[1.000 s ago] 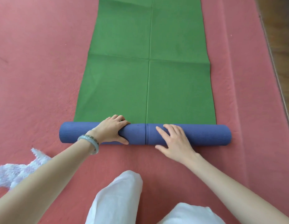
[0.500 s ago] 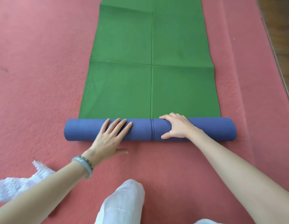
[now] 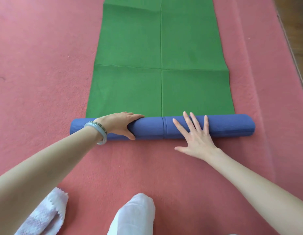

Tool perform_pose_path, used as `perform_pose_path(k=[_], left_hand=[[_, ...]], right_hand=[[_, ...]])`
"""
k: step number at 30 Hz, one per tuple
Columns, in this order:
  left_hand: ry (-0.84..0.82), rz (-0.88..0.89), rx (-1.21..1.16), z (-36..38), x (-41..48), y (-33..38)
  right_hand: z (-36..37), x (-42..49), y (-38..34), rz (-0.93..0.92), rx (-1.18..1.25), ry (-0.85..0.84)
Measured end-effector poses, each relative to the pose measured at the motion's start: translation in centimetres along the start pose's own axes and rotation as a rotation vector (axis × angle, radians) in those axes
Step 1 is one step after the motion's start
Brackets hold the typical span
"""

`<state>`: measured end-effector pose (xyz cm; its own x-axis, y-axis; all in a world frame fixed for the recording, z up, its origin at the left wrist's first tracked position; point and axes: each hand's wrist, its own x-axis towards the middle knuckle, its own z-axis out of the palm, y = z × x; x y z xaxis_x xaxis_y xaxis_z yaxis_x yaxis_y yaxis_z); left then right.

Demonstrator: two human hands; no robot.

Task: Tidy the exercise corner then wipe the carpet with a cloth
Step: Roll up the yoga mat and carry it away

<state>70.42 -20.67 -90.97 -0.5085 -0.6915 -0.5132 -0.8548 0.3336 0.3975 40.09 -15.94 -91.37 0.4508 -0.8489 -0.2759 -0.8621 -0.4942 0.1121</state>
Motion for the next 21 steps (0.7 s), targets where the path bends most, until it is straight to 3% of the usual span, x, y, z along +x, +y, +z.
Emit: perform_pose_path(k=[2, 5, 8, 13, 17, 21], left_hand=[[0.005, -0.029, 0.074, -0.6, 0.0, 0.2], [0.3, -0.064, 0.351, 0.8, -1.2, 1.7], [0.505, -0.156, 0.347, 4.4, -2.8, 3.7], [0.466, -0.186, 0.469, 5.5, -1.6, 2.2], [0.498, -0.056, 0.555, 4.3, -0.4, 0.9], [0.518, 0.049, 0.543, 3.3, 0.6, 0.0]], right_hand=[[-0.3, 1.0, 0.0, 0.03, -0.037, -0.022], [-0.9, 2.3, 0.5, 0.046, -0.055, -0.027], [-1.4, 3.3, 1.3, 0.002, -0.051, -0.033], [-2.3, 4.0, 1.3, 0.045, -0.065, -0.039], [-1.8, 3.6, 1.0, 0.069, -0.079, 0.033], [-1.8, 4.1, 0.6, 0.133, -0.066, -0.059]])
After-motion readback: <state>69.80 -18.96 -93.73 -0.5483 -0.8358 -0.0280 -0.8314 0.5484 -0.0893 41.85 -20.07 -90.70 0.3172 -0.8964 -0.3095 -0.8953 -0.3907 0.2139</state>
